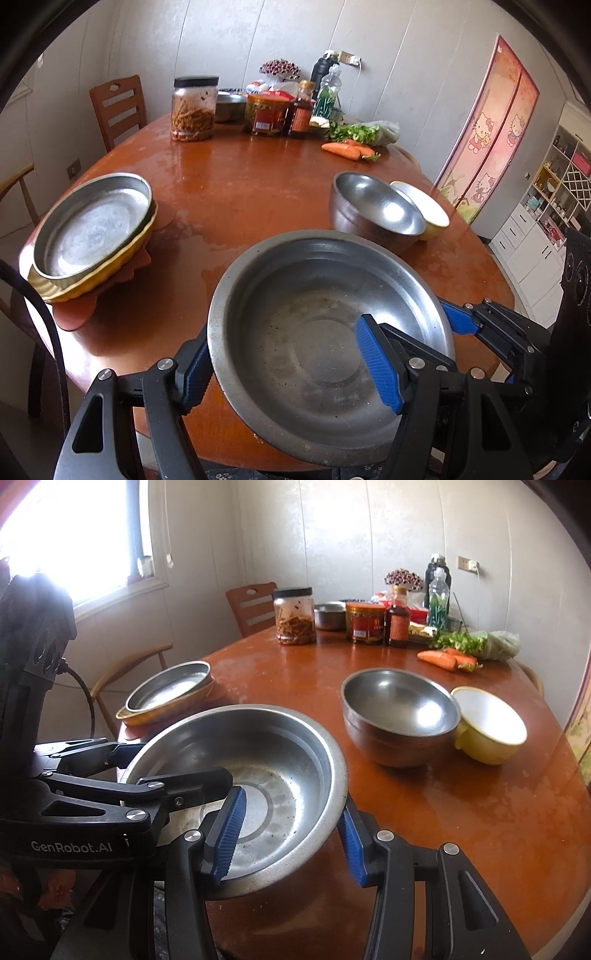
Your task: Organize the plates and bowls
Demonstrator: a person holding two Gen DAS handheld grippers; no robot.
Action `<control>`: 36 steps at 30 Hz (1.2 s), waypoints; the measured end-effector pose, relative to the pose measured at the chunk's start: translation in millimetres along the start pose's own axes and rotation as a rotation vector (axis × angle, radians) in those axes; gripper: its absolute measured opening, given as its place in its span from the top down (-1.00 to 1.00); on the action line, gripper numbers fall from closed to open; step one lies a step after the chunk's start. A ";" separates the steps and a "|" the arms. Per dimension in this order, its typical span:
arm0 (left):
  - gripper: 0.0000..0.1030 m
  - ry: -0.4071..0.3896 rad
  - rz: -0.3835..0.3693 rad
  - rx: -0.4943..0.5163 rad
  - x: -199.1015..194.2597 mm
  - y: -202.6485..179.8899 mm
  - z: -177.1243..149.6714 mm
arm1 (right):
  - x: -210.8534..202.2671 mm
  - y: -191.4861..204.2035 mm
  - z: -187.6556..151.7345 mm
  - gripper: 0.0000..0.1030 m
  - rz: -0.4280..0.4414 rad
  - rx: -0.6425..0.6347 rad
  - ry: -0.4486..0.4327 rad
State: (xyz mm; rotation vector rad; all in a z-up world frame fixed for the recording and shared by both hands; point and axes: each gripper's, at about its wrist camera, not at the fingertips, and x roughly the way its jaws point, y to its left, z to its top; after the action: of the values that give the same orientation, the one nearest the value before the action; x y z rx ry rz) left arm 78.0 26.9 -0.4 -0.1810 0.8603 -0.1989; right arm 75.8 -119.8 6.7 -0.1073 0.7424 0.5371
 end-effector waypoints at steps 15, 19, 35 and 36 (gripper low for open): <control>-0.39 0.034 -0.007 -0.006 19.7 0.2 -3.6 | 18.8 -10.7 -10.0 -0.01 0.021 0.039 0.050; -0.40 0.030 -0.005 -0.005 19.4 -1.0 -4.3 | 17.9 -13.0 -11.4 -0.01 0.027 0.048 0.048; -0.41 0.000 0.048 0.000 5.8 -8.9 -1.5 | 2.3 -23.3 -12.4 -0.15 0.039 0.077 0.015; -0.41 -0.005 0.054 0.001 3.7 -9.8 -1.1 | 0.1 -24.5 -12.6 -0.15 0.038 0.081 0.010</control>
State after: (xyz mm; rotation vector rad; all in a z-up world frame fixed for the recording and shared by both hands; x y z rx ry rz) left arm 78.5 16.4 -1.5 -0.1569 0.8593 -0.1490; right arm 80.4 -144.3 -4.9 -0.0207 0.7759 0.5422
